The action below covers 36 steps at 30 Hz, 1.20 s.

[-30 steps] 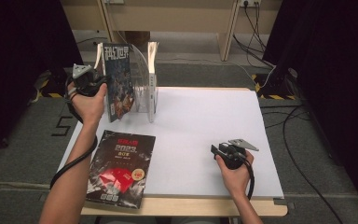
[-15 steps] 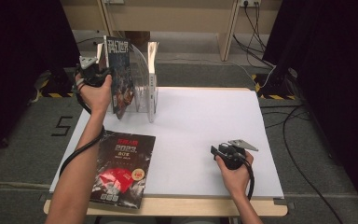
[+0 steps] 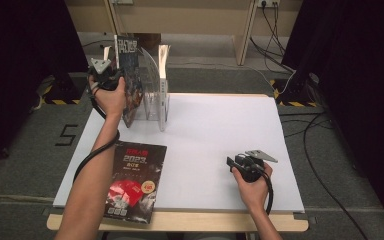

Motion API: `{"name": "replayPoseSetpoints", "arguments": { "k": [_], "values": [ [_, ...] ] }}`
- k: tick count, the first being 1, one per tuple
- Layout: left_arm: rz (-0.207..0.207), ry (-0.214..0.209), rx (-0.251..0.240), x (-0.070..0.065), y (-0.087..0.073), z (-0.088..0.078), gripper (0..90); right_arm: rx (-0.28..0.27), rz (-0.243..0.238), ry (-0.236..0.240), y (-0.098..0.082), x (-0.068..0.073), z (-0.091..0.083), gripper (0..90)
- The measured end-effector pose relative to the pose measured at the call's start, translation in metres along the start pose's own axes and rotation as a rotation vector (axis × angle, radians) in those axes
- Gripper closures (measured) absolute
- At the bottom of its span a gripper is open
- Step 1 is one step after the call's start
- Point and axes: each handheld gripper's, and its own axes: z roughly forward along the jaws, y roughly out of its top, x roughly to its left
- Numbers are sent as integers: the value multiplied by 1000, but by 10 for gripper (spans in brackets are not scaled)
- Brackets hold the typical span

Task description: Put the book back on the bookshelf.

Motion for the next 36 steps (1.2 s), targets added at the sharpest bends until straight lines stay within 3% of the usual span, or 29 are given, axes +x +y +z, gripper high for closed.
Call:
{"name": "replayPoseSetpoints", "arguments": {
  "k": [7, 17, 23, 36],
  "values": [
    [19, 37, -6, -3, -11, 1, 826, 7, -6, 4, -1, 1, 1, 610],
    [46, 53, -33, -4, -27, -5, 824, 12, -8, 9, -1, 3, 1, 611],
    [67, 30, -24, -2, -34, -21, 820, 16, -21, 10, -2, 4, 3, 610],
    [46, -27, 33, -1, -54, -60, 819, 29, -25, 19, -3, 8, 5, 608]
  ]
}}
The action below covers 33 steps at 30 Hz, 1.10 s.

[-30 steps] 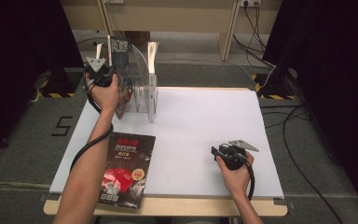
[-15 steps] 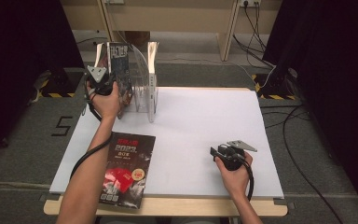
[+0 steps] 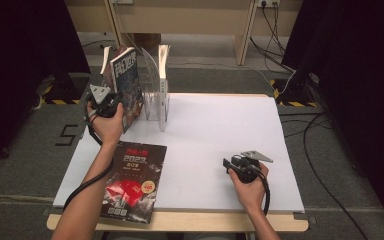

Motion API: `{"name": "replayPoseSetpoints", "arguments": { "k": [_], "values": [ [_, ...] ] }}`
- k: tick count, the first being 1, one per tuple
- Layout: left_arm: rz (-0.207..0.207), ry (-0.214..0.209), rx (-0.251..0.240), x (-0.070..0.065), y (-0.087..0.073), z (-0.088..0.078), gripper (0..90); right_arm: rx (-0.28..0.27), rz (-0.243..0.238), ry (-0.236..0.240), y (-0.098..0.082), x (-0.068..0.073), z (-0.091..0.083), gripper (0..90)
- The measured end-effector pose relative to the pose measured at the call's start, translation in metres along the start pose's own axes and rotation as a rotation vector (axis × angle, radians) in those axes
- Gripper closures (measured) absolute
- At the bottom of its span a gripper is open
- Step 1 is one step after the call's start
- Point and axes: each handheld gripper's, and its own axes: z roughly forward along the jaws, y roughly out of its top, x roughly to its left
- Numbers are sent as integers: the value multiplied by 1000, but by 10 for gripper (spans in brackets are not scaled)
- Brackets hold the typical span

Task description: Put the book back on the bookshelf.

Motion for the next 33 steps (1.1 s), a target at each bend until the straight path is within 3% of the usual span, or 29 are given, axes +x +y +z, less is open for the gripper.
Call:
{"name": "replayPoseSetpoints", "arguments": {
  "k": [4, 10, 19, 26, 31, 33],
  "values": [
    [-22, -27, 26, -1, -10, -6, 810, -3, 1, -1, 0, 1, 0, 606],
    [11, -50, 28, -11, -20, -13, 818, 1, 10, -1, 0, 0, 0, 606],
    [-4, -102, 36, -23, -28, -19, 810, 2, 5, -4, 0, -1, -1, 604],
    [16, -156, 36, -36, -25, -18, 706, 8, 8, 1, 0, 0, 0, 601],
    [57, -146, 54, -46, -22, -14, 665, 9, 9, 1, 0, 0, 0, 599],
    [51, -135, 58, -47, -20, -12, 667, 9, 5, 4, 0, -1, 0, 599]
  ]
}}
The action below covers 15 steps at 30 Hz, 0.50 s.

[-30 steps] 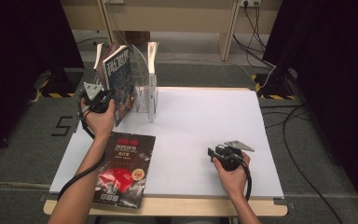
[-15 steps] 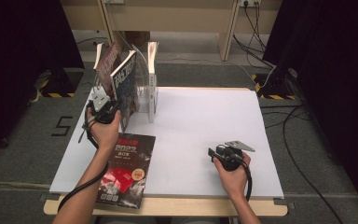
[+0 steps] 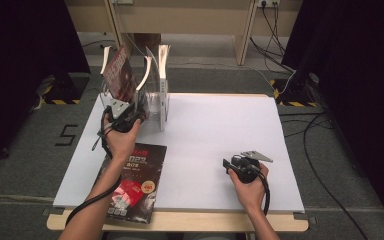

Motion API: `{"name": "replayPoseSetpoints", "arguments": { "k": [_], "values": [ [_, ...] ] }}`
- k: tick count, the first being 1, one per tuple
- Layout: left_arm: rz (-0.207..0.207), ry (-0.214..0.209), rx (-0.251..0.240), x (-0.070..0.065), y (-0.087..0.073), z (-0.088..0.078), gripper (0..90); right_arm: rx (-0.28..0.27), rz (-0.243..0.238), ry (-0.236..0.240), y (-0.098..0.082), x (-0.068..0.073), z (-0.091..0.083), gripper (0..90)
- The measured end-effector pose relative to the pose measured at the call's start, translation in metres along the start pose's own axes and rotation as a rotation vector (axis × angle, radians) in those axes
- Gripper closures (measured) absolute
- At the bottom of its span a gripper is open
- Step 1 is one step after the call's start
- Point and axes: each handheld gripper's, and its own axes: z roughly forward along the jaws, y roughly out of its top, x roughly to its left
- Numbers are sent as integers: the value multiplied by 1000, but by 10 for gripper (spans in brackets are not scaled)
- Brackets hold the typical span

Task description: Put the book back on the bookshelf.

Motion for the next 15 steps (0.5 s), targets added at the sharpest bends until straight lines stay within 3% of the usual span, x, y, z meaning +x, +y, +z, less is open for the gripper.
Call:
{"name": "replayPoseSetpoints", "arguments": {
  "k": [5, 15],
  "values": [
    [-42, 22, -1, 3, 8, 3, 671, -1, 10, -2, 0, 0, 0, 597],
    [-66, 48, -19, 13, 25, 4, 716, 4, 26, 0, 0, 0, 0, 595]
  ]
}}
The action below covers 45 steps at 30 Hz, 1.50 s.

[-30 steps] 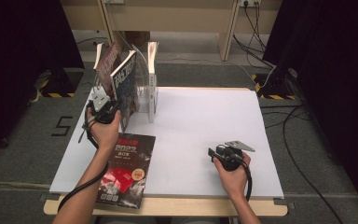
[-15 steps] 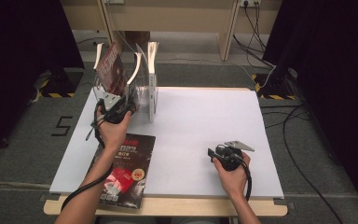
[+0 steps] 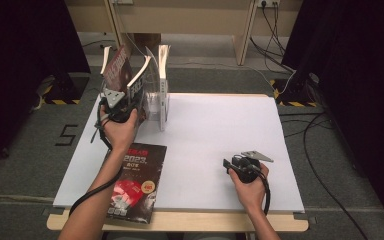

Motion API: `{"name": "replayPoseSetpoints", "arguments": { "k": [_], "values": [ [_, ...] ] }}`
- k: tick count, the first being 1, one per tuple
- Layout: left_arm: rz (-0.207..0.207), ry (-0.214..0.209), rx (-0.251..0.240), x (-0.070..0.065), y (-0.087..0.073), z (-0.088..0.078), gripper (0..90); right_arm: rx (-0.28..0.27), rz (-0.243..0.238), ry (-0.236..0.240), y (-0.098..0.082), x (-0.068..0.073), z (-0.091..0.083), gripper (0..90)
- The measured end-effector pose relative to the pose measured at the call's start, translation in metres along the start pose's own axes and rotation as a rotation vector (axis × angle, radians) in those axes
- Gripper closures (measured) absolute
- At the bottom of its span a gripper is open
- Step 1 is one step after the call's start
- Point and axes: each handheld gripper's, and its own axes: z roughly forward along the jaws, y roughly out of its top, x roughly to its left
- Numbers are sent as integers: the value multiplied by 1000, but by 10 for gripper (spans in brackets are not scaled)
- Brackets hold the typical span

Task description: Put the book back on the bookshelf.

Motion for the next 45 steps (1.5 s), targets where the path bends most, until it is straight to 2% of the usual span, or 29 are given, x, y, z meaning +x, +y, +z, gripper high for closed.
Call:
{"name": "replayPoseSetpoints", "arguments": {
  "k": [2, 4, 7, 14, 16, 19, 28, 38, 45],
  "values": [
    [-15, 6, 4, 4, 5, 1, 731, 0, -15, 0, 0, -1, 0, 594],
    [-44, 9, 0, 9, 10, 1, 745, 2, -6, 1, 0, 0, 0, 593],
    [-54, 11, 10, 14, 18, 4, 757, 5, -3, 1, 0, 0, 0, 592],
    [-54, 3, 33, 16, 25, 9, 766, 12, -3, 4, -1, -1, 1, 586],
    [-46, -6, 38, 16, 25, 10, 784, 12, -10, 4, 0, -2, 2, 585],
    [-33, -17, 52, 14, 25, 9, 813, 17, 5, 4, -1, -1, 2, 583],
    [0, -50, 88, 15, 26, 3, 822, 35, -12, -2, -2, -4, 3, 582],
    [7, -28, 22, 29, 26, -1, 825, 34, -6, -3, -2, -5, 4, 583],
    [-11, -26, -4, 34, 28, 1, 826, 35, -2, -7, -2, -4, 4, 583]
  ]
}}
